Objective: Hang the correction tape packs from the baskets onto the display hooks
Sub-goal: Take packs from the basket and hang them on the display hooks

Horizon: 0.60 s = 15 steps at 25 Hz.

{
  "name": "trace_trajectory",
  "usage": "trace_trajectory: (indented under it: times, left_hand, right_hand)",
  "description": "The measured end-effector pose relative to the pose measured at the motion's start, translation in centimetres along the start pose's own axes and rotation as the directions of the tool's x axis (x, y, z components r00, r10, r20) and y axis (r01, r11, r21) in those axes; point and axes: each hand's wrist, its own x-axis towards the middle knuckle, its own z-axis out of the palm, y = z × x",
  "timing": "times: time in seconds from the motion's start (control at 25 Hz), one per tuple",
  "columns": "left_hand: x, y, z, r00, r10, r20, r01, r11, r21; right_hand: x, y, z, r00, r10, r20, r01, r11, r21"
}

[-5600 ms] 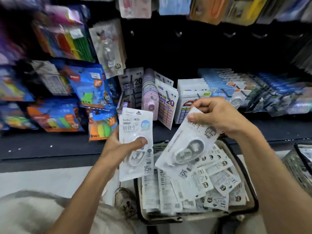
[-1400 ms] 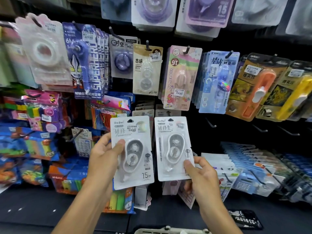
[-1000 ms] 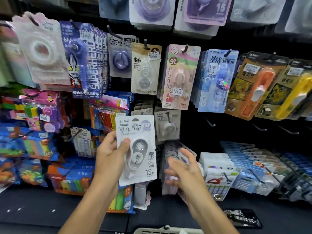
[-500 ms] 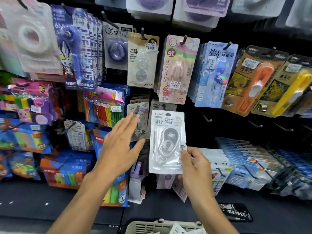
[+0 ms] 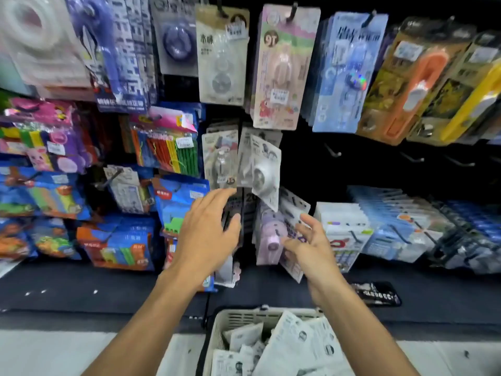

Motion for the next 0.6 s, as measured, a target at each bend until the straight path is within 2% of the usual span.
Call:
trace_trajectory:
  times: [0.08, 0.16, 0.2, 0.28, 0.36, 0.4, 0.48, 0.6]
  left_hand:
    - [-2.4, -0.2, 3.1, 0.963, -0.055, 0.263, 0.019, 0.99, 0.137]
    - [-5.2, -1.1, 6.9, 0.837, -0.132, 0.532, -0.005, 0.968, 0.249]
    - [-7.1, -2.0, 9.0, 0.744, -0.183, 0.643, -0.015, 0.957, 0.29]
    - [-11.0, -4.5, 12.7, 0.558, -0.284, 0.78, -0.006, 0.938, 0.345]
    - [-14.4, -6.8, 15.6, 0.433, -0.381, 0.817, 0.094, 0.92, 0.38]
    - [-15.6, -7.6, 16.8, 0.415, -0.414, 0.81, 0.166, 0.91, 0.379]
    - [-17.1, -8.3, 18.9, 0.437, -0.466, 0.77, 0.328, 0.879, 0.346]
    - [-18.0, -7.9, 22.3, 0.528, -0.479, 0.701, 0.39, 0.87, 0.301]
  right_hand:
    - [-1.5, 6.0, -2.2, 0.99, 0.143, -0.004, -0.143, 0.989, -0.042]
    - [-3.4, 12.6, -4.7, 0.957, 0.278, -0.087, -0.289, 0.943, -0.164]
    - [-4.3, 16.0, -6.2, 0.951, 0.274, -0.145, -0.307, 0.897, -0.319]
    - [-5.8, 21.7, -8.8, 0.967, 0.222, -0.124, -0.247, 0.7, -0.67]
    - [-6.5, 24.5, -10.5, 0.967, 0.254, 0.033, -0.091, 0.459, -0.884]
    - [-6.5, 25.2, -11.2, 0.956, 0.278, 0.088, -0.021, 0.368, -0.929]
    - [-6.3, 26.0, -12.2, 0.928, 0.327, 0.179, 0.103, 0.237, -0.966]
    - [-6.4, 27.4, -13.5, 0.929, 0.341, 0.146, 0.073, 0.219, -0.973]
